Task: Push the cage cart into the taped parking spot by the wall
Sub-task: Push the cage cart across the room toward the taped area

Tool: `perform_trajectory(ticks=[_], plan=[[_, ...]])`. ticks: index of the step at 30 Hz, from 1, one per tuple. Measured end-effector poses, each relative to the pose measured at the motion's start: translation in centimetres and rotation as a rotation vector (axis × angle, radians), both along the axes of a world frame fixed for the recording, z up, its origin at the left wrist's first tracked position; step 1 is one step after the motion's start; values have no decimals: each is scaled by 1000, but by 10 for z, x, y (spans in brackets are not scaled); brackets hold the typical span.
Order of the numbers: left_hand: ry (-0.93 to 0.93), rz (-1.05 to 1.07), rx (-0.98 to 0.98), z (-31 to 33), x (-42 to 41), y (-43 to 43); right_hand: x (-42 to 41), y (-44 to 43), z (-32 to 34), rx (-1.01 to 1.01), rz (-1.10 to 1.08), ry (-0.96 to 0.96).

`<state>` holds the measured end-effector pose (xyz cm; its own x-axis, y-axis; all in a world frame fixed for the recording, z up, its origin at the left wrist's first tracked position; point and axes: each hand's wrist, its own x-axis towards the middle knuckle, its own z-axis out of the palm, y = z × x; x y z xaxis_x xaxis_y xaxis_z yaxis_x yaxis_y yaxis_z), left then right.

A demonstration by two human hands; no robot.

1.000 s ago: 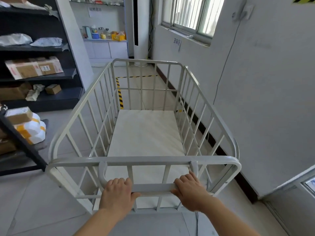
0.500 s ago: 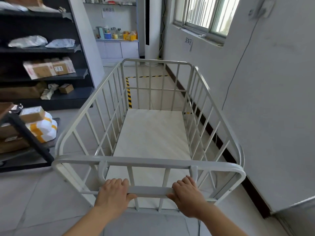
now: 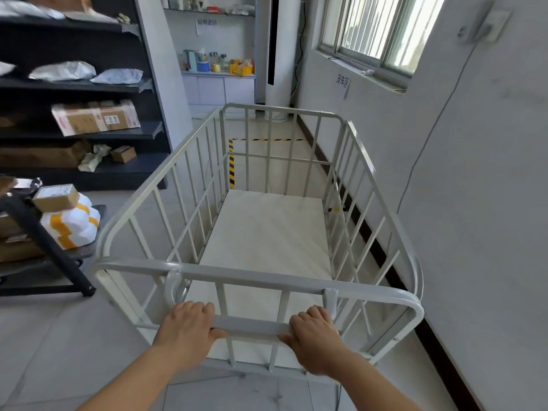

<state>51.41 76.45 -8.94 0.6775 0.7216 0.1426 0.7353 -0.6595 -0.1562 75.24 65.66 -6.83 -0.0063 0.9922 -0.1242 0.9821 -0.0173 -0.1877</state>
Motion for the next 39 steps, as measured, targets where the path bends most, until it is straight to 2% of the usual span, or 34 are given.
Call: perform_trajectory(ticks=[26, 31, 35, 39], plan=[[69, 69, -163, 8, 89, 203, 85, 204, 6, -59, -48, -23], [76, 77, -123, 8, 121, 239, 112, 240, 11, -69, -70, -11], [-34, 67, -86, 7, 134, 263, 126, 265, 12, -81, -40, -5], [-15, 7, -44, -1, 137, 289, 136, 287, 7, -70, -14, 15]])
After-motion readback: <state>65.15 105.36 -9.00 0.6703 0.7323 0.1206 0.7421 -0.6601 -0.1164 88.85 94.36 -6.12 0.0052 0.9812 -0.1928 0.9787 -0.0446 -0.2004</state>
